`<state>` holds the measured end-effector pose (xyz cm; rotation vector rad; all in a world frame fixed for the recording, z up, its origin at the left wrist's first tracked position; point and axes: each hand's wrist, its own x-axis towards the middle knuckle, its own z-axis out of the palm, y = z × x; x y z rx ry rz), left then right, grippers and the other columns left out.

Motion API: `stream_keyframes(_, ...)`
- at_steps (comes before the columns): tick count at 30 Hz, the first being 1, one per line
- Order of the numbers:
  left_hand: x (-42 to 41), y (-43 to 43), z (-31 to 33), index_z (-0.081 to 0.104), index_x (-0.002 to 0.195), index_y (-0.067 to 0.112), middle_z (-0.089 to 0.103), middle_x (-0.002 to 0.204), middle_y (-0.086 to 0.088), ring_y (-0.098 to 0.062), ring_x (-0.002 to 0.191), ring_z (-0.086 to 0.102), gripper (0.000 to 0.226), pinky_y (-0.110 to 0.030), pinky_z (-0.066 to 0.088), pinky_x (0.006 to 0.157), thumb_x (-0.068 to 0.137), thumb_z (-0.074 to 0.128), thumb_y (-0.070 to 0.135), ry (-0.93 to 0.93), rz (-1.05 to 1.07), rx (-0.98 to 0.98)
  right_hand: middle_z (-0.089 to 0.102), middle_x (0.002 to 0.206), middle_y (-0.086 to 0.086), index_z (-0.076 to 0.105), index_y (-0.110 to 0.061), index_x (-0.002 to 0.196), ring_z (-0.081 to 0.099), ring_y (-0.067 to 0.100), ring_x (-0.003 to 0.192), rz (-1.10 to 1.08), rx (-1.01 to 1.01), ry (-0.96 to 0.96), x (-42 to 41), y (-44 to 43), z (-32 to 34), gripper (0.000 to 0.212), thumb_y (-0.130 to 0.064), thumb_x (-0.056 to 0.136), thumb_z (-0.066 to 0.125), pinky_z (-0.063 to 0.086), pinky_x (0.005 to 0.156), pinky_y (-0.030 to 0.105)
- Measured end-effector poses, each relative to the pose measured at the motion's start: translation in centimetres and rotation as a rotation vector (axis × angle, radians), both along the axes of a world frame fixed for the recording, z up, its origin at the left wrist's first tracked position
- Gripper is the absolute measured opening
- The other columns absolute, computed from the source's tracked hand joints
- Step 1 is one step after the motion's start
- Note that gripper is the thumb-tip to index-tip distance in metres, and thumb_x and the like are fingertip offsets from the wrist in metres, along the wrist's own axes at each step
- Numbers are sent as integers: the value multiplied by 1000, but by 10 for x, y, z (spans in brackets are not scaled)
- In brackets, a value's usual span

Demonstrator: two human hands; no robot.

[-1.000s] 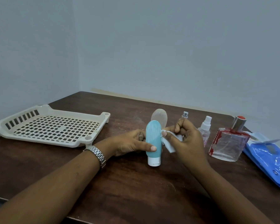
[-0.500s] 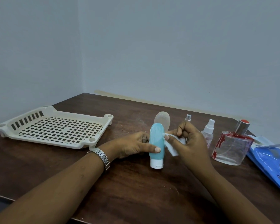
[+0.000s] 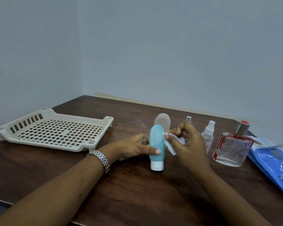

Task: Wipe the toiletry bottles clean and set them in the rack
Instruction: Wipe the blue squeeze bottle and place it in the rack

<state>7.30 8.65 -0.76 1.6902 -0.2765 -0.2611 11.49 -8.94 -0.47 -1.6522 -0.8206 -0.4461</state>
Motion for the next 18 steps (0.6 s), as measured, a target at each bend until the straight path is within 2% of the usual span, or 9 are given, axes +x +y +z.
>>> stream_keyframes(4, 1, 1, 0, 64, 103, 14, 73, 96, 8, -6, 95, 67, 20, -19, 50, 85, 90, 56, 0, 0, -7, -1, 64, 71, 1, 47, -19, 70, 65, 11, 72, -10, -77, -13, 2, 0, 5, 29, -9, 77, 73, 54, 62, 30)
stream_keyframes(7, 3, 3, -2, 63, 106, 13, 73, 100, 5, -10, 98, 66, 22, -22, 51, 89, 89, 56, 0, 5, -3, -25, 64, 71, -4, 50, -20, 72, 62, 4, 69, -12, -240, -33, 10, 0, 22, 27, -13, 74, 76, 49, 60, 18)
stream_keyframes(9, 4, 5, -2, 63, 106, 11, 73, 101, 2, -13, 100, 66, 21, -26, 50, 93, 88, 60, 1, 20, 3, -44, 64, 72, -5, 53, -15, 75, 62, 0, 69, 1, -276, -43, 14, 2, 27, 24, -13, 73, 77, 46, 61, 13)
stream_keyframes(11, 6, 7, -4, 63, 108, 10, 72, 103, 0, -16, 102, 65, 24, -31, 49, 98, 84, 65, 6, 23, 3, -47, 62, 72, -4, 52, -15, 74, 61, 3, 69, -18, -218, -45, 15, 6, 22, 24, -11, 75, 75, 49, 62, 18)
stream_keyframes(14, 8, 9, -5, 63, 109, 12, 72, 104, 1, -15, 102, 65, 28, -30, 50, 96, 82, 66, 9, 35, 2, -70, 64, 76, 6, 49, -16, 72, 64, 17, 75, -20, -73, 5, 12, 13, 12, 26, -8, 77, 73, 55, 67, 35)
stream_keyframes(16, 8, 9, -6, 64, 108, 12, 72, 104, 1, -14, 101, 66, 32, -27, 51, 93, 77, 71, 12, 35, -7, -86, 64, 76, 11, 49, -12, 72, 64, 20, 76, 3, -45, 11, 12, 14, 11, 25, -5, 77, 72, 55, 66, 33)
stream_keyframes(18, 7, 8, -6, 63, 107, 13, 73, 101, 2, -12, 98, 67, 29, -25, 52, 88, 79, 72, 9, 38, -3, -87, 62, 74, 9, 48, -10, 71, 63, 17, 73, 38, -37, 33, 10, 11, 11, 26, -3, 77, 72, 53, 62, 23)
